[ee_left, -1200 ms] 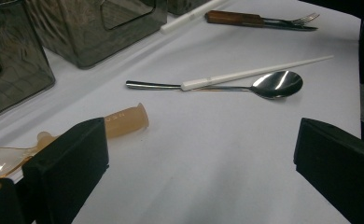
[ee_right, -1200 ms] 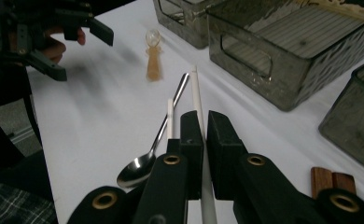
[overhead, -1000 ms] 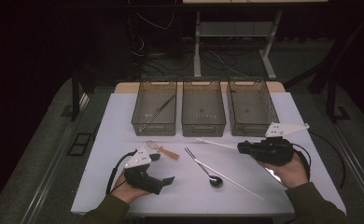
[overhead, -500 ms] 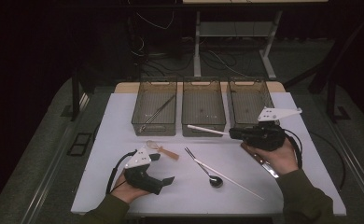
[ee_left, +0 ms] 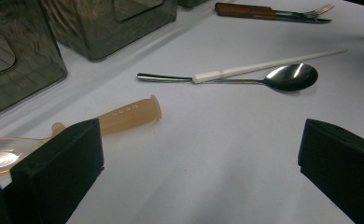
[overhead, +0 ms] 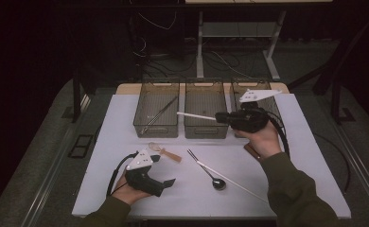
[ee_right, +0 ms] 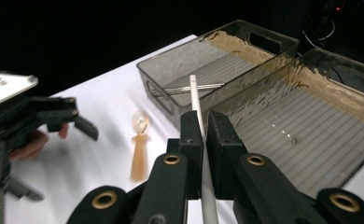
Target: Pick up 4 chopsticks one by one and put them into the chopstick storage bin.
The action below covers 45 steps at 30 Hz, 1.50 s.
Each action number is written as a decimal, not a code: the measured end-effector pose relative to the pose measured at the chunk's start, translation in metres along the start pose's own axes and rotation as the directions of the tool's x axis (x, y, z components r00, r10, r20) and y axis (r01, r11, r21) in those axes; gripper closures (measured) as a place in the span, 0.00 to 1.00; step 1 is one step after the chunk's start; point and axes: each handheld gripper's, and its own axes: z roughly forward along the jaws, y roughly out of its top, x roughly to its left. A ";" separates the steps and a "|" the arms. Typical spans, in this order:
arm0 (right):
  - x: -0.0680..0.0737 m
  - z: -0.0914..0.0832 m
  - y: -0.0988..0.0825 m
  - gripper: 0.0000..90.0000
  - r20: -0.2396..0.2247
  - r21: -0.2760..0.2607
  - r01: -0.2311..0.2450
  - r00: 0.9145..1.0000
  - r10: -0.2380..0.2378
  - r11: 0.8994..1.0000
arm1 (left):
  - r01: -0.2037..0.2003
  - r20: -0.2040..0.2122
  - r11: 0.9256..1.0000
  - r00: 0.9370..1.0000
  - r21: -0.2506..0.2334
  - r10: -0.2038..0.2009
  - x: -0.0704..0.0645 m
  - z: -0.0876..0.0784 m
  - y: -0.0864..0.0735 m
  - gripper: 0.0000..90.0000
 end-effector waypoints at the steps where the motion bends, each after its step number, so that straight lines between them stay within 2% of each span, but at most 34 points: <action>1: 0.000 0.004 0.003 0.95 0.005 0.005 0.001 1.000 -0.001 1.000 | 0.000 0.001 1.000 1.000 0.001 0.000 0.000 0.000 0.000 0.00; 4: -0.002 0.018 0.014 0.95 0.008 0.006 -0.001 1.000 0.001 1.000 | 0.009 0.004 1.000 1.000 -0.006 -0.009 -0.001 0.001 0.000 0.00; 7: -0.004 0.032 0.024 0.95 0.015 0.014 -0.002 1.000 0.001 1.000 | 0.002 0.003 1.000 1.000 0.002 -0.002 -0.001 0.002 0.000 0.00; 13: -0.006 0.061 0.037 0.95 0.015 0.018 -0.015 1.000 0.015 1.000 | -0.001 0.002 1.000 1.000 0.006 0.001 -0.001 0.002 0.000 0.00; 27: -0.015 0.131 0.041 0.95 0.060 0.092 -0.062 0.997 0.057 0.994 | -0.007 0.012 1.000 1.000 0.010 0.006 -0.001 0.001 0.000 0.00; 32: -0.017 0.153 0.042 0.95 0.093 0.117 -0.082 0.993 0.071 0.990 | -0.001 0.013 1.000 1.000 0.003 0.001 -0.001 0.001 0.001 0.00; 38: -0.017 0.174 0.044 0.95 0.134 0.123 -0.111 0.987 0.095 0.986 | -0.009 0.015 1.000 1.000 0.002 0.009 -0.001 0.001 0.001 0.00; 45: -0.014 0.197 0.052 0.95 0.130 0.118 -0.113 0.987 0.097 0.987 | -0.012 0.018 1.000 1.000 0.000 0.012 -0.001 0.000 0.001 0.00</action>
